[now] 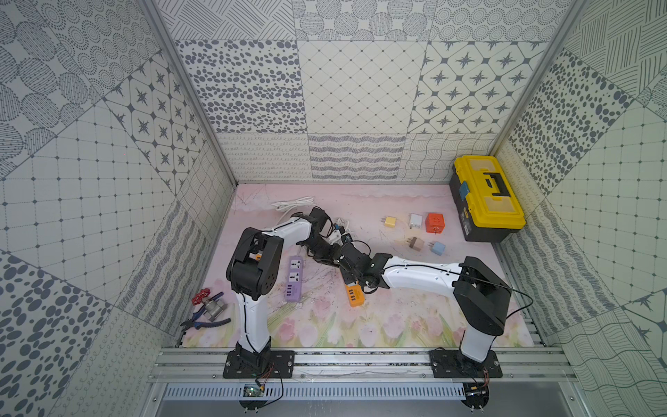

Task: Pull the plug off the socket
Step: Remove the plug from the socket.

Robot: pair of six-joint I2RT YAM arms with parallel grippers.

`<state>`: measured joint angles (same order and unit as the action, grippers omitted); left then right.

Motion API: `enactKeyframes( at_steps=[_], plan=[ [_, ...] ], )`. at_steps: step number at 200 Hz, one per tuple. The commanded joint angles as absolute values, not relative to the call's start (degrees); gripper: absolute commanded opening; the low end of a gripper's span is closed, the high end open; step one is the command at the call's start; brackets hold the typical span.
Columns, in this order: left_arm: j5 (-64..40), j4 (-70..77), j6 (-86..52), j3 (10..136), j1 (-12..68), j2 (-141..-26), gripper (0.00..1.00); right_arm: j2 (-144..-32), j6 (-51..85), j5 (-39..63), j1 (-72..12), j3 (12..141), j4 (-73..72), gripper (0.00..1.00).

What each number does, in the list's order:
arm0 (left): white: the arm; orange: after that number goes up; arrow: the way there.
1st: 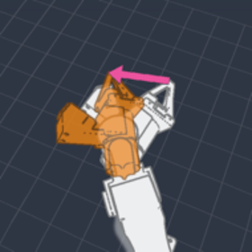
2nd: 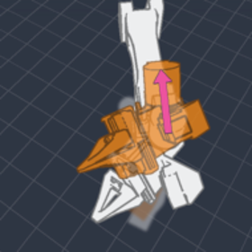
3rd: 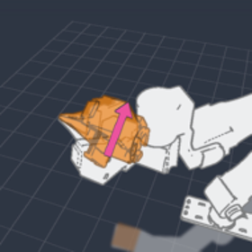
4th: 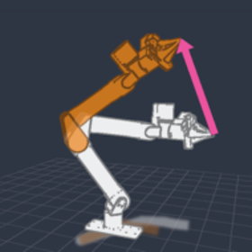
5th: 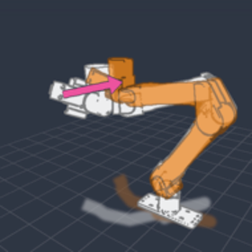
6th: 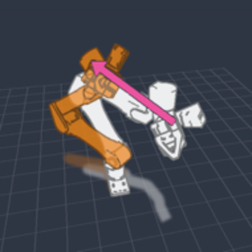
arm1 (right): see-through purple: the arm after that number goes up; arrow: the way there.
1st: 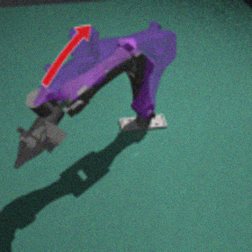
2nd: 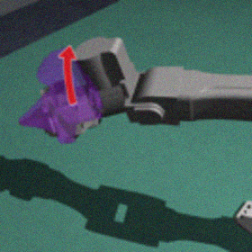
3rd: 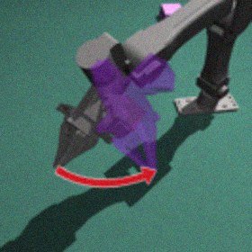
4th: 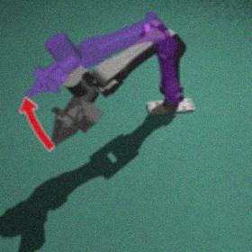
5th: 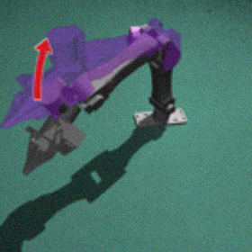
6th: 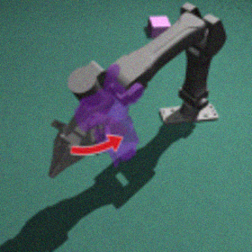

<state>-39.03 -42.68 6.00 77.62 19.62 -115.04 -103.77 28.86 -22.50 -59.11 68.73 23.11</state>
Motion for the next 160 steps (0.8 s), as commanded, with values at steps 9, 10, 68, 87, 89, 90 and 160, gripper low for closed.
enactKeyframes(
  at_steps=[9,10,68,87,89,90,160],
  plan=[
    [-36.03,-43.8,6.59,78.13,19.38,-116.1,0.0,-105.66,27.58,-21.71,-59.99,69.99,20.74,0.15],
    [-36.03,-43.78,6.59,78.13,19.36,-116.1,0.0,-105.57,27.68,-21.62,-60.01,69.93,20.7,0.15],
    [-36.04,-43.82,6.66,78.05,19.43,-116.15,0.0,-100.62,32.7,-11.05,-55.59,65.18,14.74,0.15],
    [-36.04,-43.78,6.68,77.96,19.43,-116.19,0.0,-99.67,33.39,-10.27,-55.18,64.34,13.84,0.15],
    [-36.04,-43.77,6.68,78.03,19.47,-116.19,0.0,-99.56,33.37,-10.32,-55.19,64.34,13.92,0.15],
    [-36.04,-43.77,6.68,77.99,19.4,-116.19,0.0,-99.52,33.43,-10.35,-55.15,64.34,13.95,0.15],
    [-36.05,-43.79,6.77,78.01,19.31,-116.19,0.0,-102.31,29.61,-18.19,-58.55,67.5,17.56,0.16]
  ],
)
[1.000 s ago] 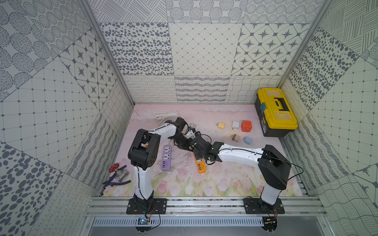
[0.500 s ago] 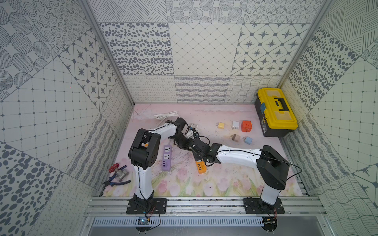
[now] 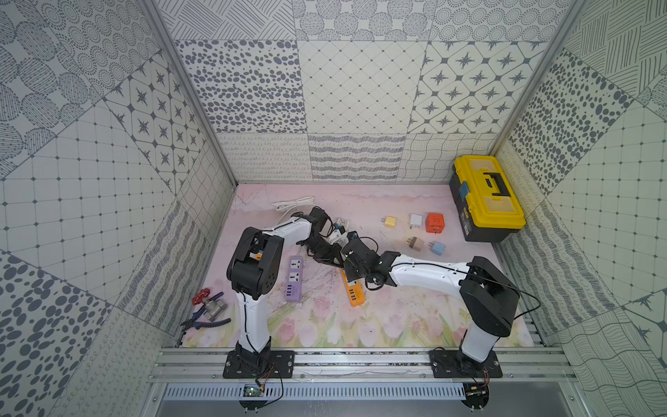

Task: Pull the plug off the socket
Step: Remove the plug from the socket.

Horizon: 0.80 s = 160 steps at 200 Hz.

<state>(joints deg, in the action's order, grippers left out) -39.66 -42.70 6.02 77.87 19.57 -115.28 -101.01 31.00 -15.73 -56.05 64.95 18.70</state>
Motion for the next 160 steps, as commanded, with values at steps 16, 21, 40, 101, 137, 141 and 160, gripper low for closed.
enactKeyframes(
  at_steps=[16,21,40,101,137,141,160],
  plan=[
    [-36.04,-43.84,6.77,77.99,19.4,-116.19,0.0,-103.41,28.84,-20.68,-59.71,68.51,18.63,0.16],
    [-36.04,-43.84,6.77,77.96,19.41,-116.11,0.0,-103.76,28.6,-21.23,-60.01,68.78,18.78,0.16],
    [-36.05,-43.81,6.77,77.94,19.42,-116.12,0.0,-104.55,28.54,-21.63,-60.23,69.17,19.02,0.16],
    [-36.04,-43.77,6.86,77.88,19.42,-116.17,0.0,-101.09,31.89,-13.71,-56.94,65.35,13.68,0.15],
    [-36.04,-43.69,6.83,77.9,19.39,-116.1,0.0,-98.68,34.21,-7.89,-53.82,61.53,9.33,0.16],
    [-36.04,-43.69,6.85,77.91,19.41,-116.1,0.0,-98.7,34.12,-7.91,-53.83,61.67,9.56,0.15],
    [-36.04,-43.71,6.86,77.95,19.42,-116.08,0.0,-99.39,33.36,-9.69,-54.68,62.55,11.29,0.15]
  ],
)
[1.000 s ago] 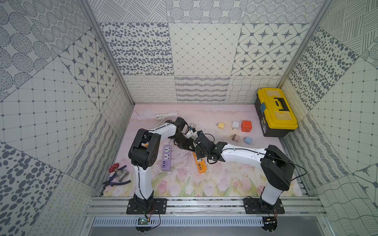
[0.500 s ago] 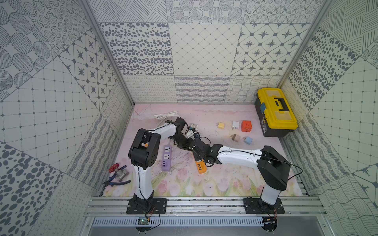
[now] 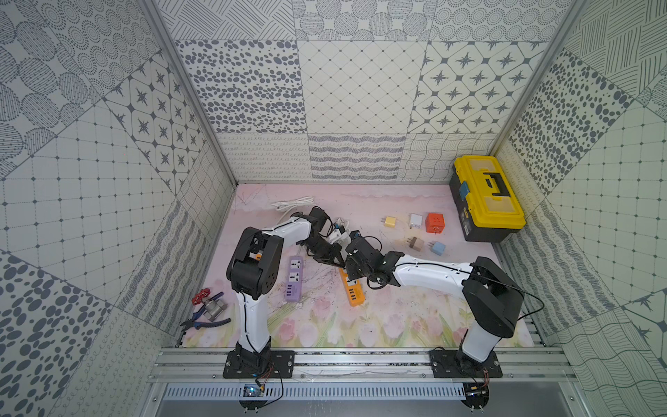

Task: Pull the plug off the socket
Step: Remove the plug from the socket.

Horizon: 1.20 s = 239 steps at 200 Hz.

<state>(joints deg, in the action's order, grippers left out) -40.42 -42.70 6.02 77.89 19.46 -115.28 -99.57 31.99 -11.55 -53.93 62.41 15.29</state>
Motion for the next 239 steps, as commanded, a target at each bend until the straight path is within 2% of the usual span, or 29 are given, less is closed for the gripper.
enactKeyframes(
  at_steps=[1,74,109,160,239],
  plan=[
    [-36.08,-43.69,6.86,77.96,19.42,-116.05,0.0,-99.48,33.29,-9.77,-54.76,62.61,11.36,0.15],
    [-36.06,-43.73,6.94,77.95,19.39,-116.19,0.0,-103.61,28.74,-23.49,-59.84,67.93,17.72,0.15],
    [-36.04,-43.81,6.89,77.95,19.42,-116.18,0.0,-103.13,29.4,-21.75,-59.22,67.33,16.4,0.15],
    [-36.04,-43.77,6.94,78.01,19.4,-116.24,0.0,-98.19,34.93,-9.61,-54.17,62.26,9.67,0.15],
    [-36.12,-43.78,6.94,78.0,19.4,-116.28,0.0,-102.82,28.44,-22.54,-59.96,67.81,16.96,0.15]
  ],
)
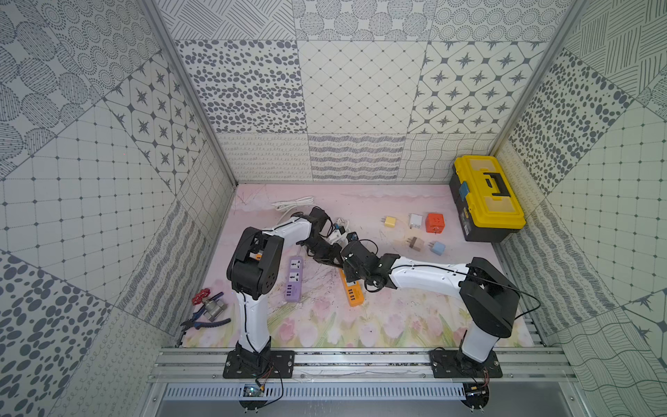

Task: Pull the plug off the socket
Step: Remove the plug from the socket.

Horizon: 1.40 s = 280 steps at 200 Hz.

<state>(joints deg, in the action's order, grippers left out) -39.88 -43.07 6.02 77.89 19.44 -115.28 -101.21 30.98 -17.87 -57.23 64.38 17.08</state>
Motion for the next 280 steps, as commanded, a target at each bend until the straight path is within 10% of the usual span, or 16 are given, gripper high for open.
enactKeyframes(
  at_steps=[1,280],
  plan=[
    [-36.12,-43.77,6.94,78.02,19.45,-116.28,0.0,-102.92,28.37,-22.7,-60.08,67.92,17.05,0.15],
    [-36.3,-43.95,7.03,78.1,19.29,-116.37,0.0,-97.73,35.34,-9.81,-54.25,63.55,10.88,0.14]
  ],
)
